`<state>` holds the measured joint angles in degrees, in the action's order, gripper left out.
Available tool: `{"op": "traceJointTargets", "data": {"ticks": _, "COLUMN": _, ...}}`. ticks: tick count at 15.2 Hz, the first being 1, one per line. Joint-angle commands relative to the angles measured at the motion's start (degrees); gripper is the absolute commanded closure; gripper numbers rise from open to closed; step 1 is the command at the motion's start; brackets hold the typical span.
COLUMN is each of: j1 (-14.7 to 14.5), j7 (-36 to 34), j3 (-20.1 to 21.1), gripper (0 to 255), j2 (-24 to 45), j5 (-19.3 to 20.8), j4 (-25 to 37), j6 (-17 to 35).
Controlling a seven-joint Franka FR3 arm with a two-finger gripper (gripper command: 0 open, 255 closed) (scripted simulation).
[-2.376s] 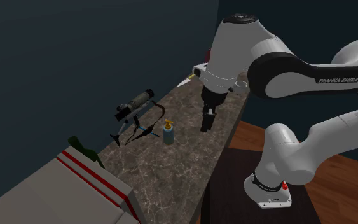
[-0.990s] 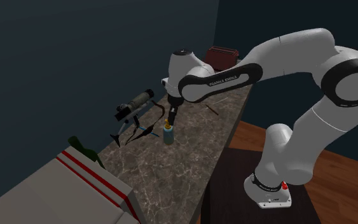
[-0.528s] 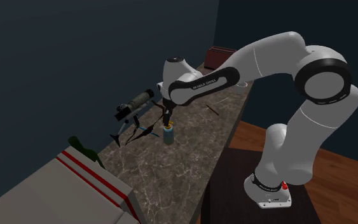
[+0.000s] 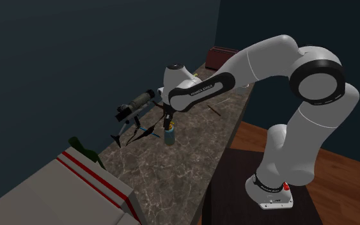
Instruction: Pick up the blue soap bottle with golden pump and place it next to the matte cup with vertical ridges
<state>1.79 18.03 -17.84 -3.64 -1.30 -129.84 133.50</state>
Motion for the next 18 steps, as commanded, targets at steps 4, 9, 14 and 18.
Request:
{"op": "traceJointTargets", "data": {"ticks": 4, "j1": 0.0, "j7": 0.0, "j3": 0.0, "gripper": 0, "j2": 0.0, "j5": 0.0, "j4": 0.0, "j6": 0.1}}
{"op": "traceJointTargets", "data": {"ticks": 9, "j1": 0.0, "j7": 0.0, "j3": 0.0, "gripper": 255, "j2": 0.0, "j5": 0.0, "j4": 0.0, "j6": 0.1}}
{"op": "traceJointTargets", "data": {"ticks": 14, "j1": 0.0, "j7": 0.0, "j3": 0.0, "gripper": 255, "j2": 0.0, "j5": 0.0, "j4": 0.0, "j6": 0.1}}
{"op": "traceJointTargets", "data": {"ticks": 18, "j1": 0.0, "j7": -0.5, "j3": 0.1, "gripper": 255, "j2": -1.5, "j5": 0.7, "j4": 1.6, "j6": -3.0}}
